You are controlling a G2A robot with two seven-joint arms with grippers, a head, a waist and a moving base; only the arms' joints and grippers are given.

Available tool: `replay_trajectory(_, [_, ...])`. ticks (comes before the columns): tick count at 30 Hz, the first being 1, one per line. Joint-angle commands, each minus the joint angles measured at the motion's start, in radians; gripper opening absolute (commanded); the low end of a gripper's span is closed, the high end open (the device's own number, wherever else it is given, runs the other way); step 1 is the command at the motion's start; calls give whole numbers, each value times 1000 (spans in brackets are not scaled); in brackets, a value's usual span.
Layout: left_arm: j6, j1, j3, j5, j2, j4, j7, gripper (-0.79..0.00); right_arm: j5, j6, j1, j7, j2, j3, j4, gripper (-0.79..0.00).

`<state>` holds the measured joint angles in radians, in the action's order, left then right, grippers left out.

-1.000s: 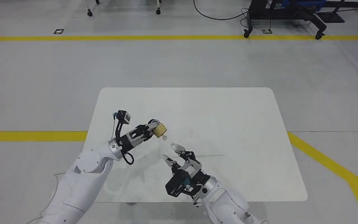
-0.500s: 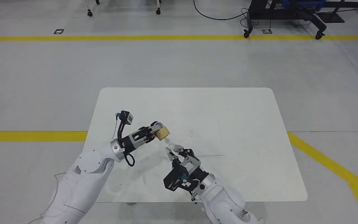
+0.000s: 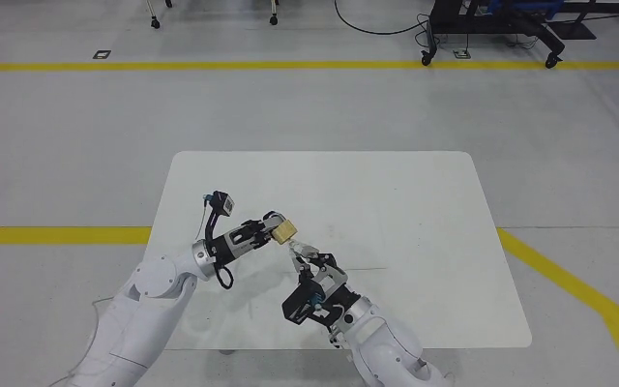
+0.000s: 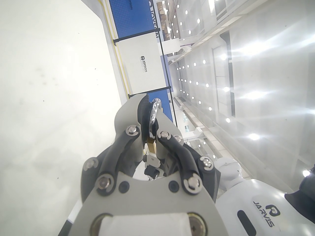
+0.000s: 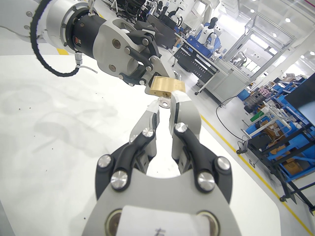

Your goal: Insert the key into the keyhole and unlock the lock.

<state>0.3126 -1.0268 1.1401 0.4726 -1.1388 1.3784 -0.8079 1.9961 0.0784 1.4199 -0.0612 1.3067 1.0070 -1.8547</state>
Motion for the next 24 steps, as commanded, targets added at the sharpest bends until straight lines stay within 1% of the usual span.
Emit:
replay_trajectory(1, [-2, 0, 1, 1, -1, 0, -3, -785, 1, -1, 0, 0, 0, -1, 0, -785])
replay_trajectory(10, [0, -1, 5, 2, -4, -4, -10, -785, 2, -6, -3, 5, 3, -3, 4, -785])
replay_trajectory(12, [1, -2, 9, 4, -4, -8, -6, -785, 1, -9, -3, 6, 4, -2, 4, -680])
replay_trajectory(13, [1, -2, 11, 4, -4, -9, -3, -785, 1, -10, -2, 5, 4, -1, 2, -671])
replay_trajectory(17, [6, -6, 15, -3, -5, -6, 2, -785, 7, -14, 5, 0, 3, 0, -3, -680])
replay_trajectory(21, [10, -11, 16, -13, -6, 1, 4, -785, 22, -18, 10, -1, 3, -2, -5, -631])
replay_trajectory(24, [8, -13, 16, -20, -7, 6, 4, -785, 30, -21, 11, 3, 4, -5, -4, -613])
